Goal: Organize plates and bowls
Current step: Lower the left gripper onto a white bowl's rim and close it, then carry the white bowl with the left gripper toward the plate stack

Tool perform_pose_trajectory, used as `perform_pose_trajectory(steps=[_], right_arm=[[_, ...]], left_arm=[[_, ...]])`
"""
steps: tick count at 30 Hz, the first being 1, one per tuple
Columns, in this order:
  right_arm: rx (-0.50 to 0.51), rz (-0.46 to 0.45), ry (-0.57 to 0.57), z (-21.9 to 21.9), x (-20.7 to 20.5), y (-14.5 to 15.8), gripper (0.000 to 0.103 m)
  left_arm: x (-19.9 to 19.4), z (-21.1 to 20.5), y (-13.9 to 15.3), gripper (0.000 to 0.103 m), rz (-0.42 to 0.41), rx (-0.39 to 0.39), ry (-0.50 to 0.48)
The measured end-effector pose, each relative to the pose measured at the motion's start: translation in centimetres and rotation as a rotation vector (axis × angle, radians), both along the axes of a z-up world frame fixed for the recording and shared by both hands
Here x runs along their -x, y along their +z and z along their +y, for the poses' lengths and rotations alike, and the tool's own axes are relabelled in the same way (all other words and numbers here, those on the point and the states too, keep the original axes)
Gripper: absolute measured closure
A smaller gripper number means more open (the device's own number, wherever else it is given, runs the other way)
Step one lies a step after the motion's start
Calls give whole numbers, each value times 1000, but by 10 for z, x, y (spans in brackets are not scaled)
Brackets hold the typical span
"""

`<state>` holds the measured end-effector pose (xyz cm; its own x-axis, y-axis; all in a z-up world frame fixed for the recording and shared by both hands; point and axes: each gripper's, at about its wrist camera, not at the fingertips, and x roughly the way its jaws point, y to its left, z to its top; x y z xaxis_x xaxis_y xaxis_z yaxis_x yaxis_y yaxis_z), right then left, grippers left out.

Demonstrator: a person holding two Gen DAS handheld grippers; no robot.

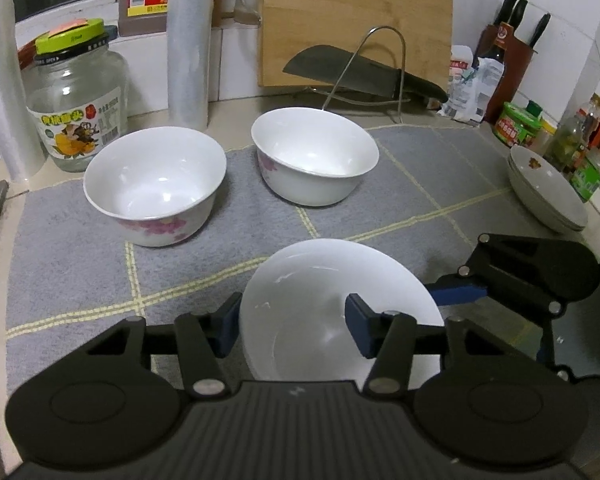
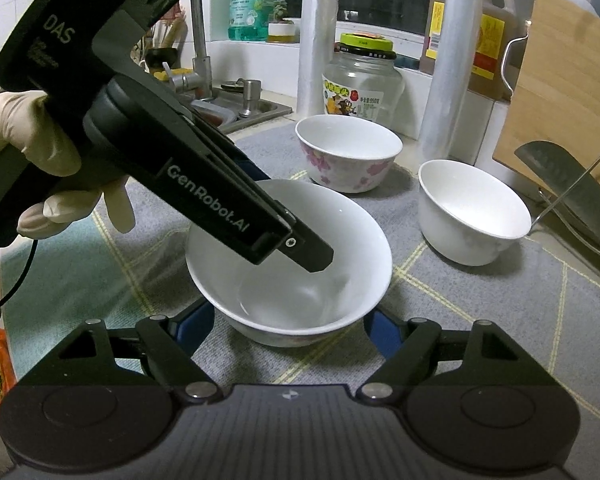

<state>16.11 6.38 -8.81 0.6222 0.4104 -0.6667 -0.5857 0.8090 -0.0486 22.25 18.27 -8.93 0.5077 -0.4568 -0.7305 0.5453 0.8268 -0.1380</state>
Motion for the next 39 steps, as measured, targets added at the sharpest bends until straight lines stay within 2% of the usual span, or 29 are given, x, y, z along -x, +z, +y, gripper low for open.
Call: perform_pose_trajectory(steps=[24, 30, 39], right_arm=[[13, 4, -5, -3, 4, 6, 18], [19, -2, -12, -19, 13, 13, 18], [35, -1, -50, -62, 33, 22, 18]], left_arm=[[7, -4, 8, 51, -9, 5, -25], [17, -21, 18, 51, -26, 11, -44], [29, -68, 25, 51, -36, 24, -101]])
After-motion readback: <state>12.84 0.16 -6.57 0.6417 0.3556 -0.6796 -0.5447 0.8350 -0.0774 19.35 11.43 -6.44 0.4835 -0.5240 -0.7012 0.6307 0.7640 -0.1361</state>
